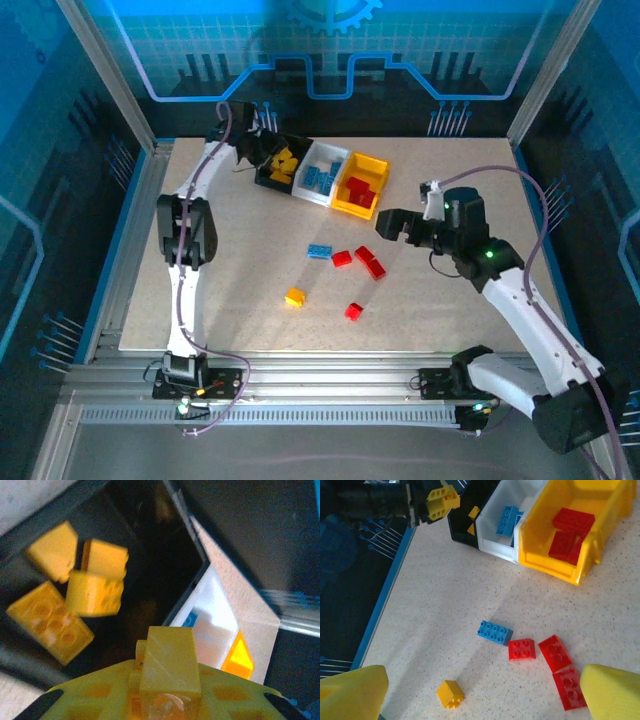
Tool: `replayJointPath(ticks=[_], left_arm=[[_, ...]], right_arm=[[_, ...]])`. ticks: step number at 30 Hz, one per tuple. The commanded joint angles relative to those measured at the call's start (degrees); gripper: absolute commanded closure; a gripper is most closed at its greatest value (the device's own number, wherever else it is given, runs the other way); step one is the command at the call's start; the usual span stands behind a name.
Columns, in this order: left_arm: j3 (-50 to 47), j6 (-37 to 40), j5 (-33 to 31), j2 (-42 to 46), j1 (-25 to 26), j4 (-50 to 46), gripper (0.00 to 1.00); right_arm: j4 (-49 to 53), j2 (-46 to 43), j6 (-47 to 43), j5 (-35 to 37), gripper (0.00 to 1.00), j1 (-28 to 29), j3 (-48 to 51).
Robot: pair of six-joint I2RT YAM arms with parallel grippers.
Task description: Sort the legos into containers by color
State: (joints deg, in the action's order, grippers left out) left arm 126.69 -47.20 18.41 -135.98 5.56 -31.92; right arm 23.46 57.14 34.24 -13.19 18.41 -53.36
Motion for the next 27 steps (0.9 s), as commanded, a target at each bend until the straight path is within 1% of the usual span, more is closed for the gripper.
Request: replayJointPath(ticks=[1, 4, 6, 8, 13, 16, 19, 22, 24, 27], left_arm=[[8.9, -1.97, -1.02, -4.54, -0.07, -3.0, 0.69], [12.29, -3.61, -0.89, -7.97, -0.29, -2.23, 0.59], [12.64, -4.19, -0.57, -8.85, -0.29, -1.61, 0.5], [12.37, -3.96, -0.61, -8.78, -0.29, -1.74, 0.45], [9.4, -1.79, -0.22, -4.89, -0.28, -2.89, 0.37], [2.76, 3.19, -0.79, 1.85, 0.05, -5.0, 0.32], [-6.5, 11.8, -1.86, 11.02, 0.99, -8.93, 0.28], [-16.14, 22.28, -4.87, 20.55, 3.15, -15.73, 0.25], [-24.26, 28.5, -7.12, 27.15, 5.59, -19.34, 0.25], [-36.11, 34.4, -9.84, 35.39, 11.01, -22.13, 0.23]], right_arm=[[3.88, -3.84, 3.05, 2.07, 0.0, 0.22, 2.28], [3.3, -5.93, 3.78, 0.95, 0.0, 0.52, 4.72], [4.56, -5.79, 3.75, 1.1, 0.0, 0.75, 4.63], [5.6, -4.85, 2.81, 0.2, 0.0, 0.88, 4.0], [6.01, -1.94, 1.37, -0.23, 0.0, 1.83, 3.28], [5.72, 0.69, 0.21, -1.23, 0.0, 2.18, 3.27], [6.42, 3.88, -1.97, -1.55, 0.0, 2.95, 1.06], [7.81, 7.43, -4.6, -1.86, 0.0, 3.37, -0.51], [8.18, 9.76, -6.18, -2.86, 0.0, 3.45, -1.5], [7.81, 12.6, -7.39, -4.19, 0.0, 3.64, -2.65]])
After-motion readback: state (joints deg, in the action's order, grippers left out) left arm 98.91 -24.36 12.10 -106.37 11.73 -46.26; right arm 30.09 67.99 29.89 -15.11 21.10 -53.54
